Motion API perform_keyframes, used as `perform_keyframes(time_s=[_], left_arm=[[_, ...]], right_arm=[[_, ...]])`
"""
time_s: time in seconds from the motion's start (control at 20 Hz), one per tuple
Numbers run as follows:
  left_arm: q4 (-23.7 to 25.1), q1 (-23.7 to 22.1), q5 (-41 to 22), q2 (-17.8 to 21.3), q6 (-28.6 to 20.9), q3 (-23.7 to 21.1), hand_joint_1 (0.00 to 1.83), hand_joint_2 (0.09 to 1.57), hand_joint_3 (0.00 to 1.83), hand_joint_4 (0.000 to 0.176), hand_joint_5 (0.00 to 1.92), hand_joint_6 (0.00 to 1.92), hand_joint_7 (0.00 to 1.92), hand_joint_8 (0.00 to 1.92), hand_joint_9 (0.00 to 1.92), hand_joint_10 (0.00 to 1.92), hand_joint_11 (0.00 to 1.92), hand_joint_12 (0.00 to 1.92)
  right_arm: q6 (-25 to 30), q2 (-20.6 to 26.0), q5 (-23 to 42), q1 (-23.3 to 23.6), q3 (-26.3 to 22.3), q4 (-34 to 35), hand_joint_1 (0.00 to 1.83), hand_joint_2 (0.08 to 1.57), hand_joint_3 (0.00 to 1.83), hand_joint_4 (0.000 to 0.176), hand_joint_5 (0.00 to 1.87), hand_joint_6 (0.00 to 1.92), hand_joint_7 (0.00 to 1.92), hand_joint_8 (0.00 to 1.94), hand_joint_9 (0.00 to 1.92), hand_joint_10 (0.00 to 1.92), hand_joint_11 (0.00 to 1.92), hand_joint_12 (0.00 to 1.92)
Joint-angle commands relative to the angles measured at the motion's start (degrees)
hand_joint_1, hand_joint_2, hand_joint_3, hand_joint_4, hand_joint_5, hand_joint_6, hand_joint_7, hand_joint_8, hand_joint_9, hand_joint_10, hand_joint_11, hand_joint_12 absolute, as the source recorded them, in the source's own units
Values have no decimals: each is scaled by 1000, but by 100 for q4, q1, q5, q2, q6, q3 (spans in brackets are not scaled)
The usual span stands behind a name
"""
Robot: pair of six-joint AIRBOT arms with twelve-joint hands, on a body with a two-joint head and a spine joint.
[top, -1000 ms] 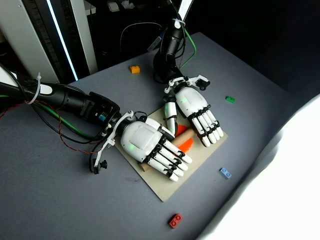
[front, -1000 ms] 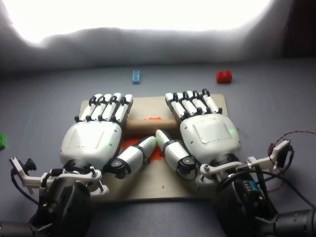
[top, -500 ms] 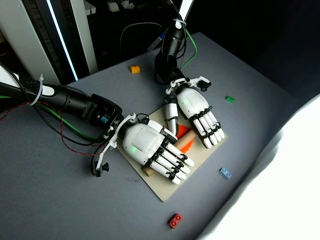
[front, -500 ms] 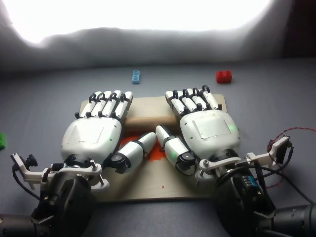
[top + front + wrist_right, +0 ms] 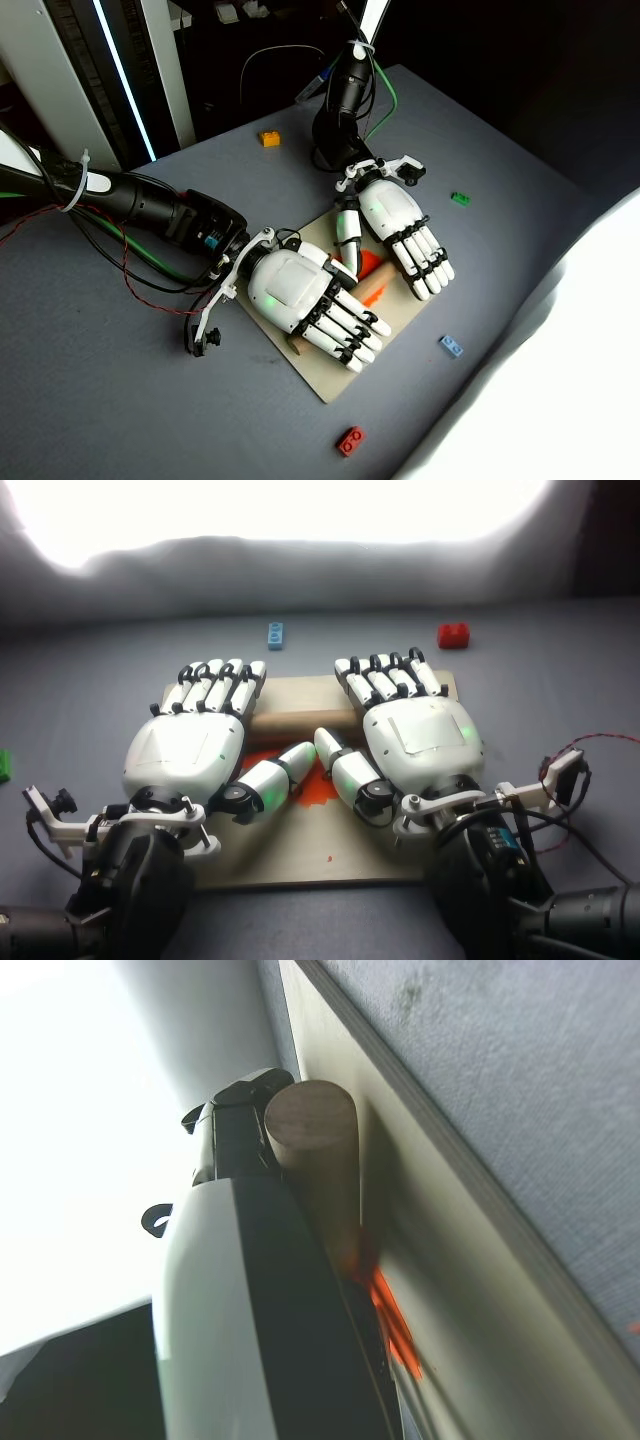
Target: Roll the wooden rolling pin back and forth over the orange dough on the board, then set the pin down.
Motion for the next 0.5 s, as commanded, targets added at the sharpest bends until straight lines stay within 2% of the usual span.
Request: perform_keyframes(time_s=[0.0, 0.05, 0.1, 0.15, 0.45], left_arm=[[180, -33, -451, -5, 4, 47, 0, 1327, 0, 0, 0, 0, 0, 0, 0, 0, 0, 0], [180, -43, -442, -11, 3, 65, 0, 1335, 1, 0, 0, 0, 0, 0, 0, 0, 0, 0], [180, -54, -432, -17, 3, 84, 0, 1341, 3, 0, 0, 0, 0, 0, 0, 0, 0, 0], [180, -69, -412, -23, 3, 110, 0, 1340, 3, 0, 0, 0, 0, 0, 0, 0, 0, 0], [180, -121, -319, -58, 3, 183, 0, 1331, 0, 0, 0, 0, 0, 0, 0, 0, 0, 0]], right_arm=[[-29, 34, 499, 34, 73, -106, 0, 1498, 0, 0, 210, 0, 240, 0, 236, 3, 0, 666], [-20, 32, 493, 38, 88, -106, 0, 1488, 0, 0, 193, 2, 206, 0, 186, 2, 0, 599], [-16, 31, 484, 39, 97, -105, 0, 1480, 0, 0, 178, 4, 176, 5, 136, 11, 0, 440], [-16, 31, 466, 39, 104, -104, 0, 1475, 0, 0, 159, 0, 171, 1, 151, 18, 0, 522], [6, 31, 413, 51, 143, -103, 0, 1477, 0, 0, 197, 12, 239, 13, 212, 29, 0, 563]])
